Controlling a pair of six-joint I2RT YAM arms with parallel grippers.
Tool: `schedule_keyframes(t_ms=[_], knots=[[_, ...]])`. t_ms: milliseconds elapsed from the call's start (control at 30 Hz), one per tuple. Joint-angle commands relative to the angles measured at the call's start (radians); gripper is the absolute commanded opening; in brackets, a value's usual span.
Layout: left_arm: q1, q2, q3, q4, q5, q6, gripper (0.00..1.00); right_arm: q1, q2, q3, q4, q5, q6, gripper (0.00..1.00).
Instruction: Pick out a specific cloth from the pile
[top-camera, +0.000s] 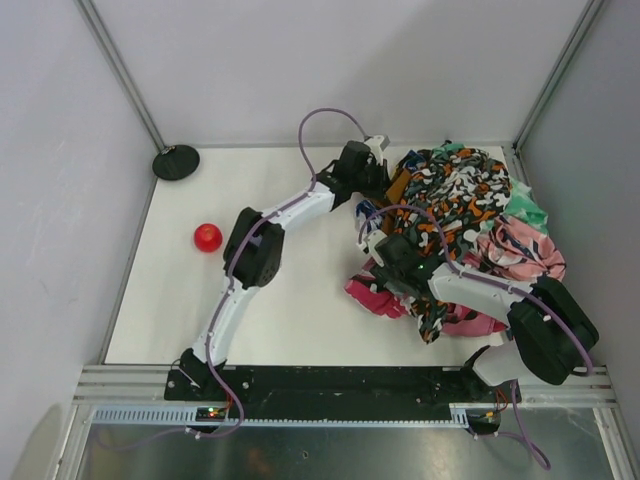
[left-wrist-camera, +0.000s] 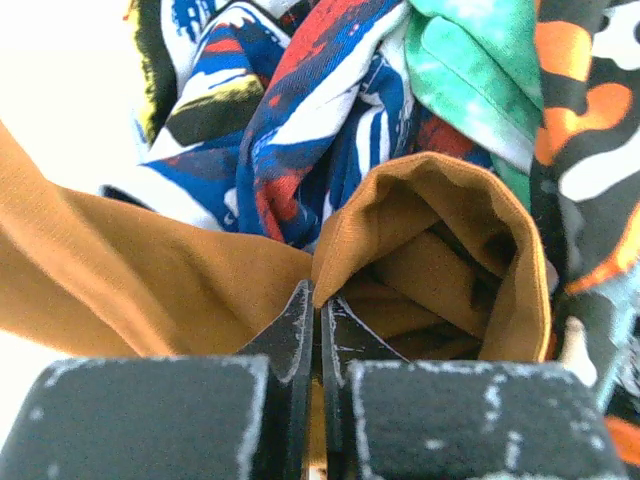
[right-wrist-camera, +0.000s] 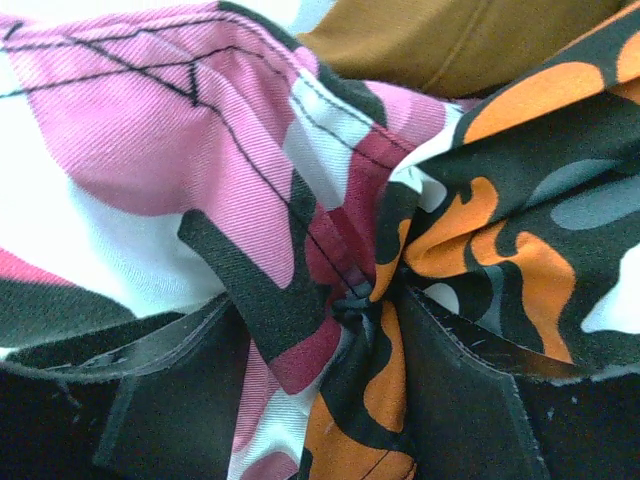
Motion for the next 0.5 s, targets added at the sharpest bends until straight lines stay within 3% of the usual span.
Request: schedule_keyframes(t_ms=[0, 167, 467], knots=[[0.065, -0.251, -0.080, -0.009, -0.243, 0.100, 0.01, -0.093, 0.001, -0.051, -0.117, 0.148, 0.048, 0.62], [0.124, -0.439, -0.123, -0.028, -0.371, 0.194, 0.01, -0.177, -0.032, -0.051, -0.108, 0.163, 0.092, 0.62], [0.209, -0.681, -0.001, -0.086, -0.530, 0.342, 0.01, -0.367, -0.096, -0.051, -0.070, 0.182, 0.181, 0.62]])
